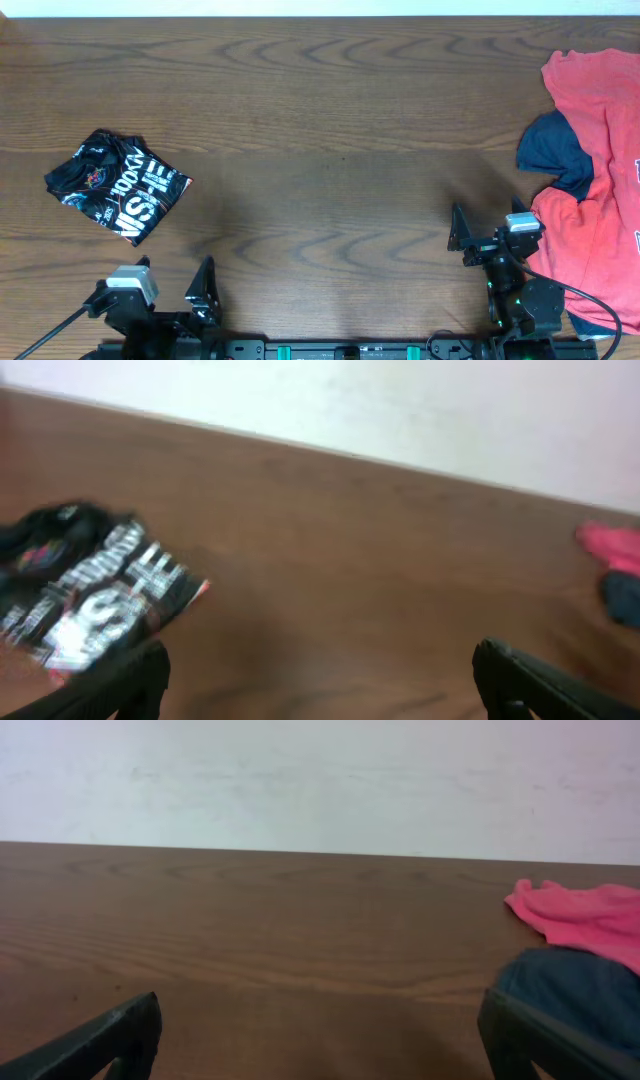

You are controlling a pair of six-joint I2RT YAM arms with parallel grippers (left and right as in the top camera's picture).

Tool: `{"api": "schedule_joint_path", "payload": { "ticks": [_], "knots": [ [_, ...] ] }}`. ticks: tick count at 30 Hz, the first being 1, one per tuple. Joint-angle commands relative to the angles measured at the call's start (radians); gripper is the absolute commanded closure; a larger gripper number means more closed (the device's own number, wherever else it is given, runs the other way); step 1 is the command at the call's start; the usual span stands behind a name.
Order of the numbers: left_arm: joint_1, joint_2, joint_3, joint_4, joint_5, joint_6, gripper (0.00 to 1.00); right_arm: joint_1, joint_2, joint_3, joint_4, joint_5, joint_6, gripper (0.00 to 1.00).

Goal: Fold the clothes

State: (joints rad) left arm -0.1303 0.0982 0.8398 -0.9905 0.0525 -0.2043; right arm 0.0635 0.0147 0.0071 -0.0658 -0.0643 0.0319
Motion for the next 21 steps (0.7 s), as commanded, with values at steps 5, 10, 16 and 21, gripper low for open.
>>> {"api": "schedule_joint_path", "payload": {
  "ticks": [5, 10, 16, 21],
  "knots": [
    [0.098, -0.009, -0.054, -0.051, -0.032, 0.017, 0.02, -0.005, -0.004, -0.002, -0.003, -0.007, -0.022, 0.01],
    [0.133, -0.067, -0.194, 0.043, -0.066, 0.018, 0.02, -0.005, -0.004, -0.002, -0.003, -0.007, -0.022, 0.01],
    [0.148, -0.096, -0.396, 0.269, -0.073, 0.018, 0.02, -0.005, -0.004, -0.002, -0.003, -0.007, -0.022, 0.01],
    [0.148, -0.096, -0.552, 0.511, -0.092, 0.018, 0.02, -0.005, -0.004, -0.002, -0.003, -0.007, -0.022, 0.01]
  ]
}}
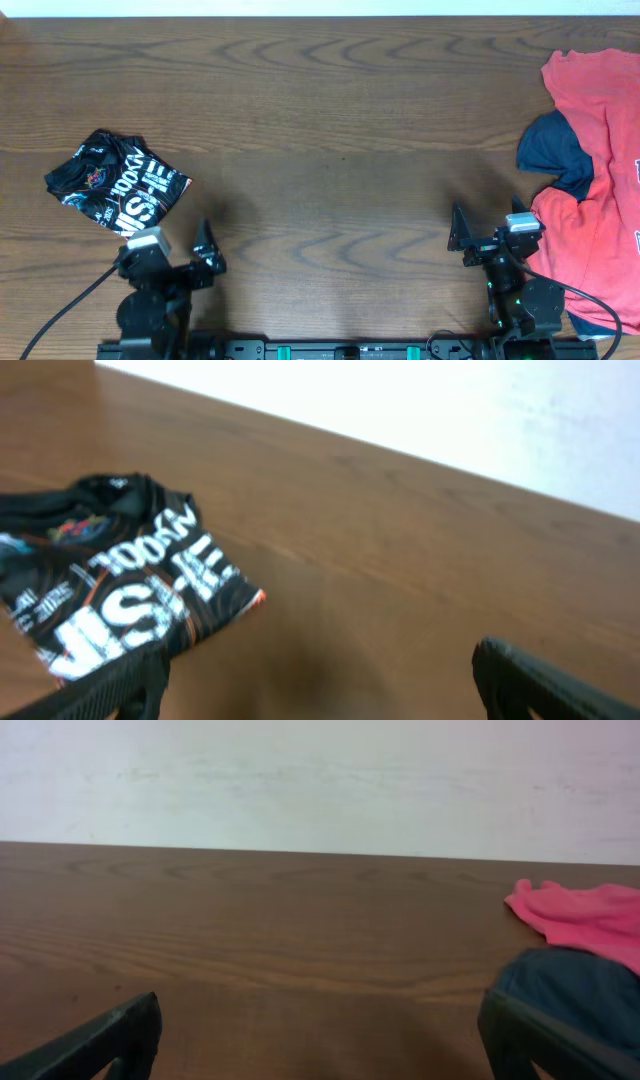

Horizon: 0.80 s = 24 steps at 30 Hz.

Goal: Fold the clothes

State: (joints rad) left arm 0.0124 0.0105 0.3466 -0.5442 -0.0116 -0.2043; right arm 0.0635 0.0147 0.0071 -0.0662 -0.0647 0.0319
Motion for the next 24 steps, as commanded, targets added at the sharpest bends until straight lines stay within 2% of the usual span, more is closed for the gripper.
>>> {"api": "schedule_joint_path", "payload": {
  "ticks": [1, 10, 14, 17, 24],
  "knots": [
    [0.005, -0.008, -0.093, 0.123, -0.027, 0.018, 0.02, -0.005, -0.004, -0.002, -0.003, -0.007, -0.022, 0.01],
    [0.005, -0.009, -0.345, 0.571, -0.026, 0.027, 0.02, -0.005, -0.004, -0.002, -0.003, -0.007, -0.022, 0.01],
    [0.005, -0.009, -0.343, 0.543, -0.027, 0.104, 0.02, -0.005, -0.004, -0.002, -0.003, -0.007, -0.022, 0.01],
    [0.003, -0.009, -0.343, 0.469, -0.021, 0.095, 0.02, -0.005, -0.004, -0.002, -0.003, -0.007, -0.022, 0.01],
    [0.003, -0.007, -0.343, 0.472, 0.003, 0.095, 0.02, -0.005, -0.004, -0.002, -0.003, -0.007, -0.022, 0.01]
  ]
}}
